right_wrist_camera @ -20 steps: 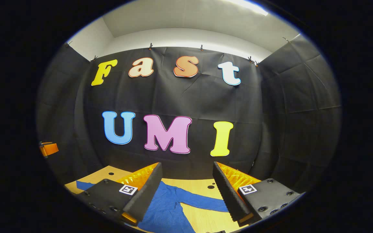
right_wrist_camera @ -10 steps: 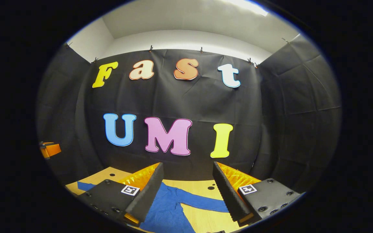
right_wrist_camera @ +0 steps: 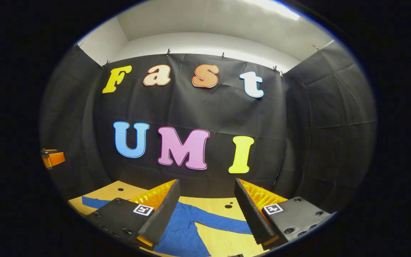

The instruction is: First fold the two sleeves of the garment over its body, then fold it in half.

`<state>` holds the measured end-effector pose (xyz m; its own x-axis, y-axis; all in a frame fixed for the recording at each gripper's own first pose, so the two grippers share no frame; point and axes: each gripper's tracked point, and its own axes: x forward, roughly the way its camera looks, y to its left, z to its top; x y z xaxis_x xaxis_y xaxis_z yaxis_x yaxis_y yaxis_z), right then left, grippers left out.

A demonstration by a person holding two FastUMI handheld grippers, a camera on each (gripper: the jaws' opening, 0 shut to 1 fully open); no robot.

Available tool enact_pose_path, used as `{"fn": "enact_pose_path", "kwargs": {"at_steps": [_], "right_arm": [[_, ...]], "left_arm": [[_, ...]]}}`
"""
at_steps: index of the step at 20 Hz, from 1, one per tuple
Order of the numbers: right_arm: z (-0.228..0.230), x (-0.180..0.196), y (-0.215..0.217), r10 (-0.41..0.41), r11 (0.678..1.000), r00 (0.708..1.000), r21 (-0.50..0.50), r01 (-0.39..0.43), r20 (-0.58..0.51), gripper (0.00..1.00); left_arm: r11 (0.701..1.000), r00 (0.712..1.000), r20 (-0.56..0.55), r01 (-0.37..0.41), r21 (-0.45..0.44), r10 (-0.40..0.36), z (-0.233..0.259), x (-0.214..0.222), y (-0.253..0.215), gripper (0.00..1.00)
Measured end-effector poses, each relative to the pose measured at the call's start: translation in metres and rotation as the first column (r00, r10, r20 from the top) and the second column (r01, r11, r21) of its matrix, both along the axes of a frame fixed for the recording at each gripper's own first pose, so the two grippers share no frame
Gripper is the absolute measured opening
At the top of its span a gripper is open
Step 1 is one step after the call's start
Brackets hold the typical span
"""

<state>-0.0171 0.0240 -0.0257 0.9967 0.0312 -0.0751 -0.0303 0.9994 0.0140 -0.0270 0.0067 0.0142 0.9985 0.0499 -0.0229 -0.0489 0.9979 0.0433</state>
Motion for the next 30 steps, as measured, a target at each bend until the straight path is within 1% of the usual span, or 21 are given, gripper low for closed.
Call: {"fn": "enact_pose_path", "kwargs": {"at_steps": [1, 3, 5, 7, 8, 9, 10, 13, 14, 15, 16, 17, 18, 19, 21, 23, 25, 26, 27, 29, 30], "right_arm": [[0.002, -0.001, 0.002, -0.001, 1.000, 1.000, 0.006, 0.001, 0.003, 0.96], [0.003, 0.000, 0.004, -0.002, 1.000, 1.000, 0.000, 0.002, 0.010, 0.96], [-0.002, 0.002, 0.004, -0.007, 1.000, 1.000, -0.010, 0.007, 0.006, 1.00], [-0.010, 0.004, 0.001, -0.021, 1.000, 1.000, -0.012, 0.021, -0.010, 0.96], [-0.013, 0.005, -0.002, -0.028, 0.999, 1.000, -0.016, 0.028, -0.006, 0.96], [-0.018, 0.007, -0.006, -0.035, 0.999, 0.999, -0.026, 0.035, -0.007, 0.92], [-0.028, 0.011, -0.011, -0.045, 0.998, 0.999, -0.040, 0.044, -0.022, 0.96], [-0.055, 0.022, -0.019, -0.045, 0.998, 0.995, -0.038, 0.042, -0.084, 0.96], [-0.062, 0.027, -0.022, -0.046, 0.999, 0.994, -0.026, 0.043, -0.100, 0.92], [-0.072, 0.033, -0.029, -0.055, 0.998, 0.991, -0.017, 0.053, -0.118, 0.92], [-0.082, 0.039, -0.039, -0.068, 0.998, 0.989, -0.008, 0.068, -0.132, 0.96], [-0.091, 0.047, -0.049, -0.084, 0.996, 0.987, -0.003, 0.084, -0.140, 0.92], [-0.102, 0.055, -0.060, -0.102, 0.995, 0.983, -0.002, 0.103, -0.150, 0.92], [-0.115, 0.066, -0.069, -0.120, 0.993, 0.979, -0.004, 0.121, -0.165, 0.96], [-0.149, 0.084, -0.090, -0.140, 0.990, 0.969, -0.009, 0.141, -0.203, 0.96], [-0.193, 0.104, -0.112, -0.158, 0.986, 0.950, -0.002, 0.164, -0.271, 0.96], [-0.240, 0.122, -0.138, -0.181, 0.977, 0.917, 0.041, 0.209, -0.357, 0.96], [-0.265, 0.132, -0.152, -0.196, 0.971, 0.897, 0.053, 0.235, -0.397, 0.92], [-0.290, 0.139, -0.165, -0.213, 0.963, 0.874, 0.055, 0.262, -0.437, 0.96], [-0.343, 0.150, -0.194, -0.244, 0.950, 0.822, 0.043, 0.309, -0.514, 0.97], [-0.370, 0.152, -0.207, -0.255, 0.943, 0.790, 0.037, 0.331, -0.558, 0.97]], "left_arm": [[1.000, 1.000, 0.000, -0.007, 0.007, 0.007, 0.001, -0.001, 0.002, 0.80], [1.000, 1.000, 0.001, -0.019, 0.016, 0.019, 0.002, -0.002, 0.004, 0.80], [1.000, 1.000, 0.006, -0.018, 0.015, 0.018, 0.003, -0.004, 0.005, 0.80], [1.000, 1.000, 0.002, -0.007, 0.018, 0.007, 0.000, 0.000, 0.003, 0.80], [1.000, 1.000, -0.002, -0.001, 0.020, 0.001, -0.002, 0.002, 0.002, 0.80], [1.000, 1.000, -0.007, 0.006, 0.018, -0.006, -0.004, 0.004, 0.001, 0.80], [1.000, 1.000, -0.013, 0.014, 0.012, -0.014, -0.007, 0.008, -0.002, 0.80], [1.000, 1.000, -0.015, 0.022, -0.001, -0.022, -0.008, 0.015, -0.008, 0.80], [1.000, 1.000, -0.012, 0.019, 0.001, -0.019, -0.008, 0.018, -0.009, 0.80], [1.000, 1.000, -0.011, 0.016, 0.005, -0.016, -0.008, 0.022, -0.011, 0.79], [1.000, 1.000, -0.013, 0.014, 0.009, -0.014, -0.009, 0.024, -0.012, 0.80], [1.000, 1.000, -0.018, 0.014, 0.016, -0.013, -0.010, 0.028, -0.015, 0.80], [1.000, 1.000, -0.021, 0.013, 0.022, -0.013, -0.012, 0.032, -0.018, 0.80], [1.000, 1.000, -0.024, 0.013, 0.028, -0.013, -0.013, 0.038, -0.021, 0.80], [1.000, 0.999, -0.033, 0.006, 0.026, -0.005, -0.015, 0.053, -0.027, 0.80], [1.000, 0.999, -0.043, 0.016, 0.011, -0.015, -0.020, 0.069, -0.038, 0.80], [1.000, 0.999, -0.039, 0.022, 0.011, -0.021, -0.024, 0.086, -0.045, 0.80], [1.000, 0.999, -0.044, 0.015, 0.012, -0.015, -0.028, 0.097, -0.046, 0.80], [1.000, 0.998, -0.057, 0.007, 0.011, -0.006, -0.033, 0.106, -0.049, 0.80], [1.000, 0.995, -0.096, -0.012, 0.009, 0.013, -0.047, 0.124, -0.054, 0.80], [1.000, 0.993, -0.113, -0.018, 0.004, 0.018, -0.054, 0.133, -0.058, 0.80]]}}
